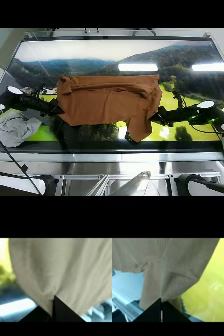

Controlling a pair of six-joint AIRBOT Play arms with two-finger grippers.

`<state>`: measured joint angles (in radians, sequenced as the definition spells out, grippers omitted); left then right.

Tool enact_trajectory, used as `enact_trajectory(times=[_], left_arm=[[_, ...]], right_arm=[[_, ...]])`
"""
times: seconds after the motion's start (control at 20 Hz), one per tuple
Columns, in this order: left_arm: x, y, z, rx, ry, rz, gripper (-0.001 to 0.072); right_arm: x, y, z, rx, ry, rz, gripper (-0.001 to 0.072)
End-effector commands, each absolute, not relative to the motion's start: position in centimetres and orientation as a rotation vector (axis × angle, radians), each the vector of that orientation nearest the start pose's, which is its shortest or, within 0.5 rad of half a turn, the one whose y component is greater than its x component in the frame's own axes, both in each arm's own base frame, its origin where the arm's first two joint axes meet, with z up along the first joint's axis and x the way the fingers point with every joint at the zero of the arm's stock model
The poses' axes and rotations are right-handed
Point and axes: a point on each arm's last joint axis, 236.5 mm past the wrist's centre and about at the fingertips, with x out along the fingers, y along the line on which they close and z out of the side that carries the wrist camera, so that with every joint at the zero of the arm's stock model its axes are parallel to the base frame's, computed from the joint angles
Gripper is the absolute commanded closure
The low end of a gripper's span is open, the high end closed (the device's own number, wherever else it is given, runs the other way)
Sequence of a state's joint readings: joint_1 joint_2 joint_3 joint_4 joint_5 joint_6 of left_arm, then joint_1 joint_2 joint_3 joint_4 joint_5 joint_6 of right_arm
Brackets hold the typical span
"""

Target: Fold the shirts.

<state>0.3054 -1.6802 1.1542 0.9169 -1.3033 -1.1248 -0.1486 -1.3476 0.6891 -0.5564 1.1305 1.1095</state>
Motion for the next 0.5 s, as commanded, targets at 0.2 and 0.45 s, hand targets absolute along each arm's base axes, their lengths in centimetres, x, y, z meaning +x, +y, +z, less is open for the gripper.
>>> enact_trajectory(times=[0.2,0.45], left_arm=[[34.4,-0.1,-2.8,-0.655,1.461,-0.453,0.0704],[33.0,2.5,-2.7,-0.733,1.475,-0.419,0.0704]], right_arm=[[29.8,8.9,-4.1,0.909,1.359,0.447,0.0688],[30.5,5.9,-3.5,0.965,1.294,0.377,0.0688]])
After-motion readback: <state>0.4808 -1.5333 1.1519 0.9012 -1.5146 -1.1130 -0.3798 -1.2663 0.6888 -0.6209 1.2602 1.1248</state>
